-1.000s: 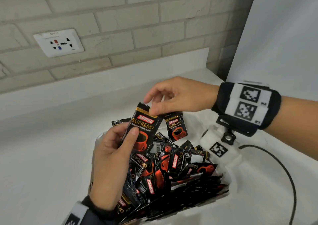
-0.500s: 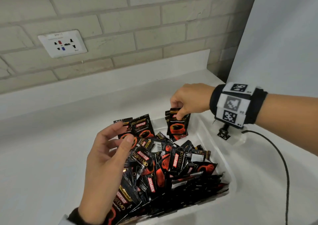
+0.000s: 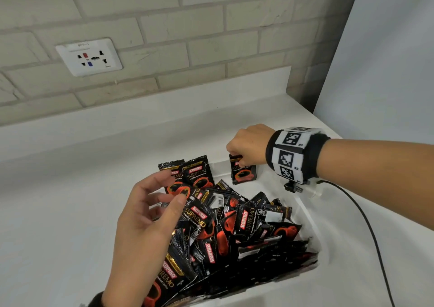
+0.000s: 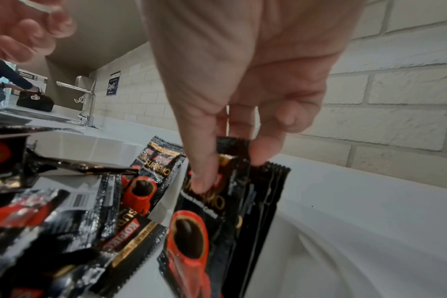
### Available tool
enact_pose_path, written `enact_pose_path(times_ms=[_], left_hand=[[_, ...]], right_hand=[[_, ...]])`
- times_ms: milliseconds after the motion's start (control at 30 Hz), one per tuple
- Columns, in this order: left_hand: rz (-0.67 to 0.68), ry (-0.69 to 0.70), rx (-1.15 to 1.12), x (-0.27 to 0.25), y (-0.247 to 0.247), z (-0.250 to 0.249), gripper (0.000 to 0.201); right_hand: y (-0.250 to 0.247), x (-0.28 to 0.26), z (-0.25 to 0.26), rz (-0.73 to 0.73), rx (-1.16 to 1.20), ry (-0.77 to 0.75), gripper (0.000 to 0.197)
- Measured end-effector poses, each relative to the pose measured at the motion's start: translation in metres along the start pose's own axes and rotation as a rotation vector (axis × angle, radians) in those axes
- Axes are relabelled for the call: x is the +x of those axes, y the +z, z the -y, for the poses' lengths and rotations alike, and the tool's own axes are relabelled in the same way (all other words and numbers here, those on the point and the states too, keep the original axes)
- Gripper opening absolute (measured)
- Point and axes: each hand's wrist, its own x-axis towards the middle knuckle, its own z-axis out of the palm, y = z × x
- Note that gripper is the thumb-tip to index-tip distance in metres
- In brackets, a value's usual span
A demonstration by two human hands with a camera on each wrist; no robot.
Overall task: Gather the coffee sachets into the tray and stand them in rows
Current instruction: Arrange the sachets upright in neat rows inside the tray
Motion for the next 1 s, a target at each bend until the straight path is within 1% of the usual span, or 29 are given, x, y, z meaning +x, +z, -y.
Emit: enact_pose_path(times_ms=[233, 333, 467, 567, 667, 733, 767, 800, 867, 933, 967, 1000], left_hand=[[0.020, -0.017, 0.002, 0.001, -0.003, 0.001, 0.039], [0.020, -0.009, 0.024, 0.001, -0.002, 0.002, 0.034], [0.023, -0.002, 0.033, -0.001, -0.005, 0.003, 0.034], [0.008, 0.011, 0.037, -0.001, -0.007, 0.001, 0.040], [-0.001, 0.023, 0.018, -0.001, -0.010, -0.001, 0.034], [-0.008, 0.032, 0.049, -0.002, -0.014, 0.001, 0.039], [-0.014, 0.030, 0.061, -0.002, -0.017, 0.002, 0.038], [-0.023, 0.025, 0.059, -0.003, -0.018, 0.001, 0.033], [-0.032, 0.026, 0.050, -0.003, -0.021, 0.002, 0.030], [-0.024, 0.028, 0.056, -0.004, -0.022, 0.001, 0.028], [-0.016, 0.024, 0.060, -0.005, -0.022, 0.000, 0.028], [-0.009, 0.022, 0.062, -0.006, -0.022, -0.001, 0.028]], right_hand=[[0.005, -0.001, 0.000, -0.010, -0.082, -0.012, 0.022], [0.007, -0.002, 0.000, -0.033, -0.084, -0.015, 0.025], [0.007, -0.005, 0.001, -0.053, -0.073, -0.020, 0.033], [0.005, -0.007, 0.001, -0.062, -0.070, -0.016, 0.037], [-0.003, -0.012, -0.002, -0.106, -0.003, 0.011, 0.036], [-0.013, -0.020, -0.005, -0.138, 0.090, 0.036, 0.033], [-0.017, -0.025, -0.006, -0.137, 0.148, 0.046, 0.031], [-0.020, -0.032, -0.008, -0.124, 0.223, 0.046, 0.029], [-0.019, -0.045, -0.010, -0.051, 0.454, 0.020, 0.024], [-0.012, -0.060, -0.008, 0.084, 0.648, -0.025, 0.024], [-0.006, -0.068, -0.006, 0.175, 0.687, -0.041, 0.031], [0.000, -0.074, -0.004, 0.271, 0.708, -0.047, 0.045]])
